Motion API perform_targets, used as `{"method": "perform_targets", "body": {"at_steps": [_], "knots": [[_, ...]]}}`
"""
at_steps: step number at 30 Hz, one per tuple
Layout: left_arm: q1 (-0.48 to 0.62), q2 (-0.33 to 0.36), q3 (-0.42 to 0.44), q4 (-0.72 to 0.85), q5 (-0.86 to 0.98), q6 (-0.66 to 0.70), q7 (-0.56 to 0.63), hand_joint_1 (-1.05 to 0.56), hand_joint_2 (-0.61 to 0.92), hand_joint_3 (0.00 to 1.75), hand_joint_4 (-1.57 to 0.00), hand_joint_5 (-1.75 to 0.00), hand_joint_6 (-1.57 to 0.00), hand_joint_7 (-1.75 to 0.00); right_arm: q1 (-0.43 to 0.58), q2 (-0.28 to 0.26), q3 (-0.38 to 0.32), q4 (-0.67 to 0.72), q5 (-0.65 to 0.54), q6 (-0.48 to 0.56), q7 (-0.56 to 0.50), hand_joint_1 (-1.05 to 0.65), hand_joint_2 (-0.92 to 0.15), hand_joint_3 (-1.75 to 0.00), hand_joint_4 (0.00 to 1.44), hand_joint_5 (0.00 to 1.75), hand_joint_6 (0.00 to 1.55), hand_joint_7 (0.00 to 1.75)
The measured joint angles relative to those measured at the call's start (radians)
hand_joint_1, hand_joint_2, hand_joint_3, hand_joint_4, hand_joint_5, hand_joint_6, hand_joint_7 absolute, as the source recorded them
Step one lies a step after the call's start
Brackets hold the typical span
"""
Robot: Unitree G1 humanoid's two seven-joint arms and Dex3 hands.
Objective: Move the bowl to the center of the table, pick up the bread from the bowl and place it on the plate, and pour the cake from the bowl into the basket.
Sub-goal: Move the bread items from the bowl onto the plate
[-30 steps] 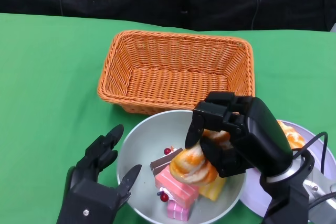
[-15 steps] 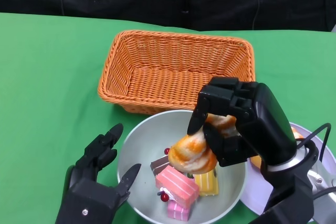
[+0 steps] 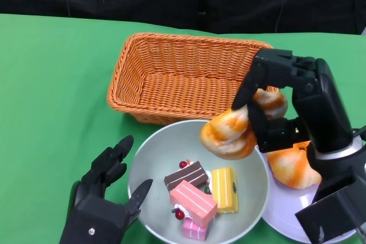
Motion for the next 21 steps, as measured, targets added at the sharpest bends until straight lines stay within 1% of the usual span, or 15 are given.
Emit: {"method": "perform_targets", "body": {"at_steps": [3, 4, 7, 12, 15, 20, 21], "knots": [[0.0, -0.001, 0.0, 0.002, 0.0, 0.0, 0.0, -0.22, 0.92, 0.3, -0.07, -0.85, -0.48, -0.01, 0.002, -0.005, -0.032, -0.013, 0.031, 0.017, 0.03, -0.08, -0.11, -1.75, 1.07, 1.75, 0.92, 1.59], [-0.001, -0.001, 0.001, 0.002, 0.0, 0.0, 0.0, -0.22, 0.92, 0.3, -0.07, -0.85, -0.48, -0.01, 0.002, -0.007, -0.044, -0.016, 0.038, 0.016, 0.037, -0.07, -0.1, -1.75, 1.08, 1.75, 0.93, 1.59], [-0.002, 0.001, 0.004, 0.01, 0.0, -0.001, 0.0, -0.21, 0.92, 0.3, -0.07, -0.85, -0.48, -0.01, 0.011, -0.028, -0.083, -0.016, 0.047, 0.009, 0.044, -0.07, -0.08, -1.75, 1.1, 1.75, 0.94, 1.6], [-0.002, 0.004, 0.01, 0.011, -0.015, -0.001, -0.006, -0.22, 0.92, 0.3, -0.07, -0.85, -0.48, -0.01, 0.027, -0.038, -0.134, -0.018, 0.054, 0.004, 0.046, -0.06, -0.1, -1.75, 1.1, 1.75, 0.92, 1.62], [-0.002, 0.007, 0.011, 0.011, -0.021, -0.001, -0.012, -0.23, 0.92, 0.3, -0.07, -0.85, -0.47, 0.0, 0.039, -0.057, -0.164, -0.026, 0.066, 0.008, 0.061, -0.07, -0.08, -1.75, 1.11, 1.75, 0.94, 1.64], [-0.002, 0.009, 0.012, 0.011, -0.023, -0.001, -0.013, -0.22, 0.92, 0.31, -0.07, -0.84, -0.47, 0.0, 0.065, -0.073, -0.197, -0.048, 0.072, 0.034, 0.083, -0.06, -0.07, -1.75, 1.11, 1.75, 0.94, 1.64], [-0.003, 0.009, 0.011, 0.011, -0.023, -0.001, -0.013, -0.22, 0.92, 0.31, -0.07, -0.84, -0.47, -0.01, 0.073, -0.075, -0.201, -0.054, 0.079, 0.039, 0.092, -0.05, -0.08, -1.75, 1.12, 1.73, 0.95, 1.62]]}}
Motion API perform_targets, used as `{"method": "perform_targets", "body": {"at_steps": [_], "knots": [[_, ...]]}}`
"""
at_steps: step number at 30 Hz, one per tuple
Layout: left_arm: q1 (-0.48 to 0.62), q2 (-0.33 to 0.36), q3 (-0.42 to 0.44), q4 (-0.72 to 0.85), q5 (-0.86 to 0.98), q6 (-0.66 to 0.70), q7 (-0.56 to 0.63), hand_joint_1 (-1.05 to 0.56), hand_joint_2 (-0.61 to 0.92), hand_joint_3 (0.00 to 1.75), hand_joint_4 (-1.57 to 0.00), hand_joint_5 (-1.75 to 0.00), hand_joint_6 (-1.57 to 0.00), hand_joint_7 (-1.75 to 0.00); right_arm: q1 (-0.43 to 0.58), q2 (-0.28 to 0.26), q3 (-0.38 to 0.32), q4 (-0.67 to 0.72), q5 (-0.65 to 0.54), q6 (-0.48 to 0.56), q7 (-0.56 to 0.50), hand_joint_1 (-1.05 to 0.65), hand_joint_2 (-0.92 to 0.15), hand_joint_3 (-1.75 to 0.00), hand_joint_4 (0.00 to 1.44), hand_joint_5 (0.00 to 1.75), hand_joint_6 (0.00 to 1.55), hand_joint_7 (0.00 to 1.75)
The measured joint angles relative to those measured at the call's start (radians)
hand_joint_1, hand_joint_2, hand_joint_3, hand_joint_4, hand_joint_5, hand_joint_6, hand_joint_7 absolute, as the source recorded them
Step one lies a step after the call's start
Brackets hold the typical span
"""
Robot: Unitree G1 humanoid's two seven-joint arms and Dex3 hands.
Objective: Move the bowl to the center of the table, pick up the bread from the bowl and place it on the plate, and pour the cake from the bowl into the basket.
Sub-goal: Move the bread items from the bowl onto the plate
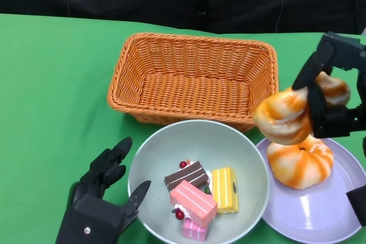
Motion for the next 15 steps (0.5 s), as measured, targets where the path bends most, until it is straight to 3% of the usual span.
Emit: {"method": "perform_targets", "body": {"at_steps": [15], "knots": [[0.001, 0.012, 0.002, -0.002, 0.001, 0.0, -0.003, -0.22, 0.92, 0.3, -0.07, -0.83, -0.48, -0.01, 0.133, -0.087, -0.056, -0.085, -0.042, 0.065, 0.055, 0.0, -0.03, -1.75, 1.15, 1.75, 0.99, 1.58]]}}
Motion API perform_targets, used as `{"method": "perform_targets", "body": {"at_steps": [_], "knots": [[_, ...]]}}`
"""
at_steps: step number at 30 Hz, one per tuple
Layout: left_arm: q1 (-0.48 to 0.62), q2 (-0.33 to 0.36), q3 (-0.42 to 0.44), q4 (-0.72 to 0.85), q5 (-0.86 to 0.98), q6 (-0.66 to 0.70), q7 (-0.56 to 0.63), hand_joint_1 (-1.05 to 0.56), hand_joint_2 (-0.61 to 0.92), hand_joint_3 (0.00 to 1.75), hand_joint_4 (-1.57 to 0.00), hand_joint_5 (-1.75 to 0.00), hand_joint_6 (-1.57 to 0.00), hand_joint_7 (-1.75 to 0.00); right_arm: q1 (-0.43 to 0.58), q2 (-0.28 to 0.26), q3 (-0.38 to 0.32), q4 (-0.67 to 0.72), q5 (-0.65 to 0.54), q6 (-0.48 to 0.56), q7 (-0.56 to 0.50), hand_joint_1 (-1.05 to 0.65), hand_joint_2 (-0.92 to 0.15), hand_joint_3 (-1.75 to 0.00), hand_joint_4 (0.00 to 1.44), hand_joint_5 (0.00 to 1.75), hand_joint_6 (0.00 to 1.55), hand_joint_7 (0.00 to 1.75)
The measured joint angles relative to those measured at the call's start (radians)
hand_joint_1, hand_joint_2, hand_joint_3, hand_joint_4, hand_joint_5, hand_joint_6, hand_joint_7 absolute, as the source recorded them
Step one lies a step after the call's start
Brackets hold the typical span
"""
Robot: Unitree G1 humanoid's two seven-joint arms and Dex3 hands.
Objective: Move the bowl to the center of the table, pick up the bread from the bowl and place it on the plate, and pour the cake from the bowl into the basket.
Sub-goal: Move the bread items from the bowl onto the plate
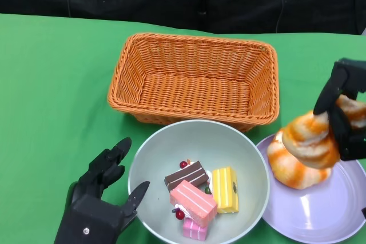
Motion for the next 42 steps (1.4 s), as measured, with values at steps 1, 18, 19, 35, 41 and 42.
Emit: {"method": "perform_targets", "body": {"at_steps": [1, 18, 19, 35, 41, 42], "knots": [[0.0, 0.0, 0.0, 0.0, 0.0, 0.0, 0.0, -0.22, 0.92, 0.3, -0.07, -0.83, -0.48, -0.01, 0.004, -0.002, -0.001, -0.002, -0.001, 0.004, 0.002, 0.0, -0.03, -1.75, 1.15, 1.75, 0.99, 1.58], [0.005, 0.01, -0.002, -0.014, -0.007, 0.001, -0.002, -0.22, 0.92, 0.3, -0.08, -0.83, -0.48, -0.01, 0.12, -0.058, -0.007, -0.084, -0.062, 0.154, 0.102, 0.28, 0.03, -1.75, 1.07, 1.75, 1.0, 1.48], [0.005, 0.01, -0.003, -0.015, -0.008, 0.001, -0.002, -0.22, 0.92, 0.3, -0.08, -0.83, -0.48, -0.01, 0.12, -0.058, -0.007, -0.094, -0.063, 0.16, 0.102, 0.28, 0.03, -1.75, 1.07, 1.75, 1.0, 1.48], [0.006, 0.011, -0.001, -0.028, -0.01, 0.005, -0.01, -0.22, 0.92, 0.3, -0.08, -0.82, -0.47, 0.0, 0.12, -0.068, 0.019, -0.135, -0.078, 0.237, 0.143, 0.32, 0.0, -1.69, 1.05, 1.75, 0.99, 1.46], [0.006, 0.011, 0.0, -0.03, -0.01, 0.006, -0.01, -0.21, 0.92, 0.3, -0.08, -0.82, -0.47, 0.0, 0.128, -0.071, 0.025, -0.154, -0.079, 0.272, 0.177, 0.33, -0.01, -1.64, 1.04, 1.75, 0.99, 1.46], [0.006, 0.011, 0.0, -0.03, -0.01, 0.006, -0.01, -0.21, 0.92, 0.3, -0.08, -0.82, -0.47, 0.0, 0.129, -0.071, 0.027, -0.154, -0.079, 0.273, 0.179, 0.33, -0.02, -1.64, 1.04, 1.75, 0.99, 1.46]]}}
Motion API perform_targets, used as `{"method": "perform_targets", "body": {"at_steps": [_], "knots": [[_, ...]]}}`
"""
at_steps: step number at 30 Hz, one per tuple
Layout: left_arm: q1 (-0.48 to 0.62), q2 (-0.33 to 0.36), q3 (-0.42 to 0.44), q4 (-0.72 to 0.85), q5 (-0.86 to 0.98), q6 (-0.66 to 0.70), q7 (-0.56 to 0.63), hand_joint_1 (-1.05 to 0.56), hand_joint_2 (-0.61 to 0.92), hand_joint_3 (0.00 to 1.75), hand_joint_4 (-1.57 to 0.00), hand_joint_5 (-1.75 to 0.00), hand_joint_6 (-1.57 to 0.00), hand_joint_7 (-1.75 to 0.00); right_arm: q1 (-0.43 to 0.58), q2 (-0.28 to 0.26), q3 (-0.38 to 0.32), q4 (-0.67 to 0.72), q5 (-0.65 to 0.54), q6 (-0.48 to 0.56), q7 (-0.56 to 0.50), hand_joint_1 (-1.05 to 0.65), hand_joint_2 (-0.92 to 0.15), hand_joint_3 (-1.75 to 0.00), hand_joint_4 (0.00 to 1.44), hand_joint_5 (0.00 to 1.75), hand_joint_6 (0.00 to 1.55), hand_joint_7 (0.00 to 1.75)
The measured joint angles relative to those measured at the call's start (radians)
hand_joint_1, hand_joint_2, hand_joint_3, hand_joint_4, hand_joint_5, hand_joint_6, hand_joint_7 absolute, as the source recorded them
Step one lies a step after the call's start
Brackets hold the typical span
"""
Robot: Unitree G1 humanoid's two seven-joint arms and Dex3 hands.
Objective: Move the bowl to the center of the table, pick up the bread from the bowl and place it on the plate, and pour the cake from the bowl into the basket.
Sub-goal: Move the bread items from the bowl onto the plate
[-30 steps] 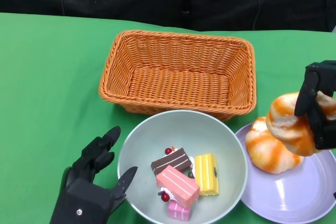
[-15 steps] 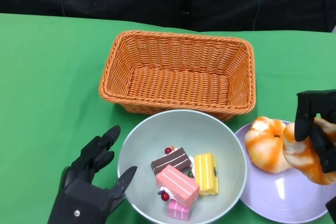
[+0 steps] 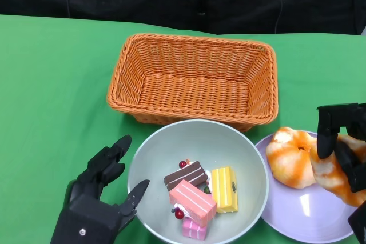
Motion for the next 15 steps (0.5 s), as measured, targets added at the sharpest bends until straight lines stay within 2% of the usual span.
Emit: {"method": "perform_targets", "body": {"at_steps": [7, 9, 12, 15], "knots": [[0.0, 0.002, 0.0, 0.0, 0.002, 0.0, 0.0, -0.22, 0.92, 0.3, -0.08, -0.82, -0.47, 0.0, 0.005, -0.005, 0.003, -0.004, -0.001, 0.025, 0.021, 0.32, -0.04, -1.61, 1.02, 1.74, 0.97, 1.45], [0.001, 0.004, -0.001, 0.0, 0.002, 0.0, 0.0, -0.22, 0.92, 0.3, -0.08, -0.82, -0.48, 0.0, 0.005, -0.014, 0.008, -0.006, -0.001, 0.054, 0.045, 0.31, -0.1, -1.53, 0.99, 1.7, 0.95, 1.38], [0.001, 0.004, -0.001, -0.002, 0.002, 0.001, -0.001, -0.22, 0.92, 0.3, -0.08, -0.82, -0.48, 0.0, 0.005, -0.026, 0.019, -0.006, -0.001, 0.09, 0.072, 0.31, -0.12, -1.51, 0.99, 1.68, 0.96, 1.35], [0.003, 0.004, -0.001, -0.01, 0.001, 0.005, -0.003, -0.23, 0.92, 0.3, -0.08, -0.81, -0.47, 0.0, -0.001, -0.033, 0.028, 0.025, 0.013, 0.084, 0.088, 0.31, -0.33, -1.2, 0.99, 1.43, 1.04, 0.88]]}}
